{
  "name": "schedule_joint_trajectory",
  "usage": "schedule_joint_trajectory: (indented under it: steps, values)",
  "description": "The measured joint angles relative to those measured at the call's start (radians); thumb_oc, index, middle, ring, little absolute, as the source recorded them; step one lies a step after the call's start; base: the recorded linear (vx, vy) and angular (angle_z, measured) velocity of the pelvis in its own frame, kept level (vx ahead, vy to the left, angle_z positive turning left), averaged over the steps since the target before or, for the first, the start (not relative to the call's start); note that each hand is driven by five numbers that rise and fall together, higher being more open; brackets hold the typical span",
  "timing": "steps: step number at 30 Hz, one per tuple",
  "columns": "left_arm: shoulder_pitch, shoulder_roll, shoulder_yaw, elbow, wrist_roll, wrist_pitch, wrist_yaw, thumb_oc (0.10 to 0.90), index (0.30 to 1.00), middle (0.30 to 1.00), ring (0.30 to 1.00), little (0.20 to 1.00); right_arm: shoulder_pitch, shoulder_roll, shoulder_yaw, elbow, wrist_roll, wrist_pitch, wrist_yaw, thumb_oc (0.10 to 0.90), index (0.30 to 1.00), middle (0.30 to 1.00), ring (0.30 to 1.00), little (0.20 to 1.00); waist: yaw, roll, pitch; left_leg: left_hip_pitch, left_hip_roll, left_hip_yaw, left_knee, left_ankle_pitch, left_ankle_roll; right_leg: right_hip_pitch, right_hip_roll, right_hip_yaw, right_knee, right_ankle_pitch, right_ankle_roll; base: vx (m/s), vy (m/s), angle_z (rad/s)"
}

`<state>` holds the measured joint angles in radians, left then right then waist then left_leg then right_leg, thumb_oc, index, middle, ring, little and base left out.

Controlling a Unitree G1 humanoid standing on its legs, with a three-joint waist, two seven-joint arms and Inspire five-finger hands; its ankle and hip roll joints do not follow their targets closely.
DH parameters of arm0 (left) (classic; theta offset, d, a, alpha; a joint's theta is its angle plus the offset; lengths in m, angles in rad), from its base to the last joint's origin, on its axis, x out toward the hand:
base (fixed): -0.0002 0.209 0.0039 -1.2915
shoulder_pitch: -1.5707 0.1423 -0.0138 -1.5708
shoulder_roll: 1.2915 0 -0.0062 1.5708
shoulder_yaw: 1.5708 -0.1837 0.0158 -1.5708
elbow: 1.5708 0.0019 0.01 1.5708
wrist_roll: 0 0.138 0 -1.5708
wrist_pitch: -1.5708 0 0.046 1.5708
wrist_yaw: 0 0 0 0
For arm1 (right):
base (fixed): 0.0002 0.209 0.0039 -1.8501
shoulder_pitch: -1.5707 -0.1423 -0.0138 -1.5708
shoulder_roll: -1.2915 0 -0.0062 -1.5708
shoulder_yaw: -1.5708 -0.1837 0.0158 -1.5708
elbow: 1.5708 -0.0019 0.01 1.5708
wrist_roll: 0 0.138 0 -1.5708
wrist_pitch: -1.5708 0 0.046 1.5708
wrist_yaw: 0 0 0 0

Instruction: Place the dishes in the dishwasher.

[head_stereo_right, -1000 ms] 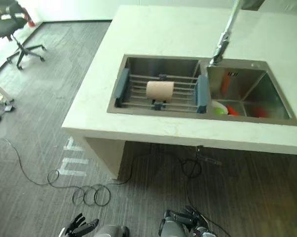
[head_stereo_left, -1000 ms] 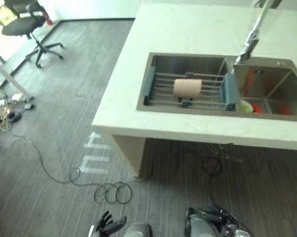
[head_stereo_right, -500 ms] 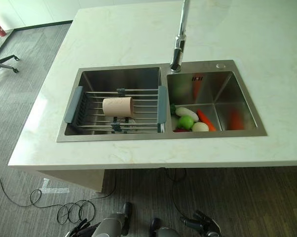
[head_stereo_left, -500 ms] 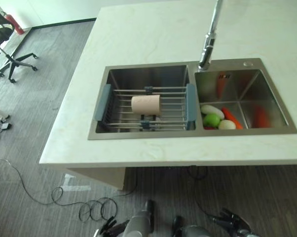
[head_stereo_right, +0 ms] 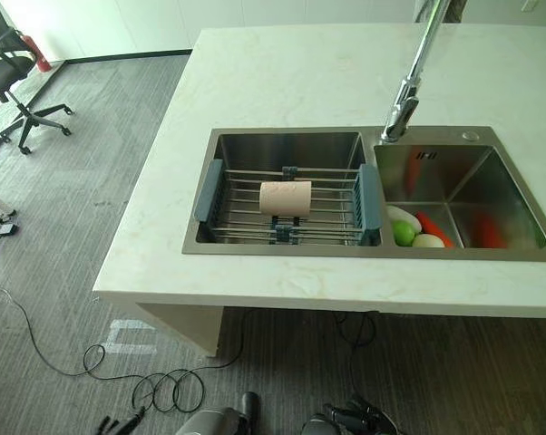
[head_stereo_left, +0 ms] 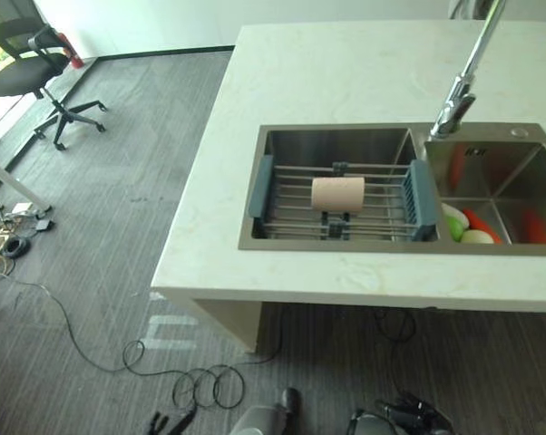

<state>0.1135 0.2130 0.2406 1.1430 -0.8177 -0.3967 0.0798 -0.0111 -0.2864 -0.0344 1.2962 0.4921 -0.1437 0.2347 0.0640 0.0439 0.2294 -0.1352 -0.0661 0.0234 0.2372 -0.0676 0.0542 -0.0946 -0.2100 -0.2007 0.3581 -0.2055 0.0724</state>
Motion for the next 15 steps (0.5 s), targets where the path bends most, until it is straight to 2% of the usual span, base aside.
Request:
schedule_joint_trajectory:
  steps: [2, 4, 5, 7, 8, 9, 12, 13, 15]
  values:
    - [0.004, 0.026, 0.033, -0.046, 0.006, -0.040, 0.033, 0.800, 0.900, 0.900, 0.900, 0.900, 0.005, -0.018, -0.005, 0.000, 0.000, 0.000, 0.006, 0.800, 0.900, 0.900, 0.900, 0.900, 0.000, 0.015, -0.008, 0.004, 0.000, 0.000, -0.013, 0.007, 0.000, -0.001, 0.001, 0.000, -0.002, 0.000, 0.001, 0.02, 0.035, -0.02]
    - [0.026, 0.071, 0.084, -0.141, 0.081, -0.046, 0.104, 0.800, 0.900, 0.900, 0.900, 0.900, 0.011, -0.046, -0.019, 0.002, -0.001, 0.003, 0.020, 0.800, 0.900, 0.900, 0.900, 0.900, 0.001, 0.033, -0.017, 0.016, 0.001, 0.002, -0.032, 0.012, -0.007, 0.000, 0.001, 0.003, -0.004, 0.000, -0.001, 0.01, 0.014, -0.04]
    - [0.038, 0.116, 0.101, -0.186, 0.122, -0.049, 0.134, 0.800, 0.900, 0.900, 0.900, 0.900, 0.014, -0.062, -0.019, 0.003, -0.001, 0.003, 0.021, 0.800, 0.900, 0.900, 0.900, 0.900, 0.004, 0.040, -0.021, 0.017, 0.003, 0.001, -0.038, 0.015, -0.011, -0.002, 0.003, 0.003, -0.004, 0.001, -0.003, 0.02, -0.009, -0.04]
    - [0.042, 0.198, 0.143, -0.237, 0.199, -0.106, 0.200, 0.800, 0.900, 0.900, 0.900, 0.900, 0.021, -0.084, -0.016, 0.002, -0.001, 0.002, 0.019, 0.800, 0.900, 0.900, 0.900, 0.900, 0.008, 0.060, -0.028, 0.015, 0.011, 0.004, -0.040, 0.018, -0.016, -0.004, 0.007, 0.003, -0.003, 0.002, -0.007, 0.02, -0.018, -0.05]
    - [0.070, 0.313, 0.157, -0.284, 0.263, -0.076, 0.215, 0.800, 0.900, 0.900, 0.900, 0.900, 0.032, -0.086, -0.016, -0.001, -0.001, 0.003, 0.019, 0.800, 0.900, 0.900, 0.900, 0.900, 0.013, 0.055, -0.033, 0.019, 0.016, 0.003, -0.043, 0.017, -0.016, -0.006, 0.015, 0.003, -0.001, 0.000, -0.014, 0.01, -0.013, -0.08]
    - [0.098, 0.410, 0.187, -0.335, 0.311, -0.086, 0.241, 0.800, 0.900, 0.900, 0.900, 0.900, 0.039, -0.081, -0.014, -0.003, 0.000, -0.002, 0.017, 0.800, 0.900, 0.900, 0.900, 0.900, 0.020, 0.052, -0.034, 0.017, 0.020, 0.004, -0.045, 0.013, -0.016, -0.013, 0.017, 0.005, 0.004, -0.003, -0.019, 0.01, -0.012, -0.05]
    - [0.094, 0.775, 0.379, -0.402, 0.438, -0.090, 0.267, 0.800, 0.900, 0.900, 0.900, 0.900, 0.061, -0.089, 0.023, -0.003, 0.000, 0.006, 0.005, 0.800, 0.900, 0.900, 0.900, 0.900, 0.038, 0.050, -0.036, 0.017, 0.028, 0.010, -0.047, 0.027, -0.022, -0.021, 0.023, 0.006, 0.014, -0.005, -0.028, 0.01, -0.026, -0.05]
    - [0.057, 0.868, 0.424, -0.414, 0.440, -0.096, 0.262, 0.800, 0.900, 0.900, 0.900, 0.900, 0.060, -0.089, 0.041, -0.006, 0.001, 0.006, 0.000, 0.800, 0.900, 0.900, 0.900, 0.900, 0.044, 0.055, -0.037, 0.018, 0.029, 0.013, -0.048, 0.027, -0.023, -0.021, 0.023, 0.008, 0.016, -0.005, -0.027, 0.02, -0.047, -0.08]
    - [-0.036, 1.014, 0.452, -0.461, 0.437, -0.126, 0.250, 0.800, 0.900, 0.900, 0.900, 0.900, 0.057, -0.090, 0.063, -0.005, 0.001, 0.011, -0.007, 0.800, 0.900, 0.900, 0.900, 0.900, 0.051, 0.067, -0.044, 0.016, 0.029, 0.023, -0.046, 0.025, -0.026, -0.027, 0.023, 0.019, 0.019, -0.001, -0.022, 0.03, -0.049, -0.13]
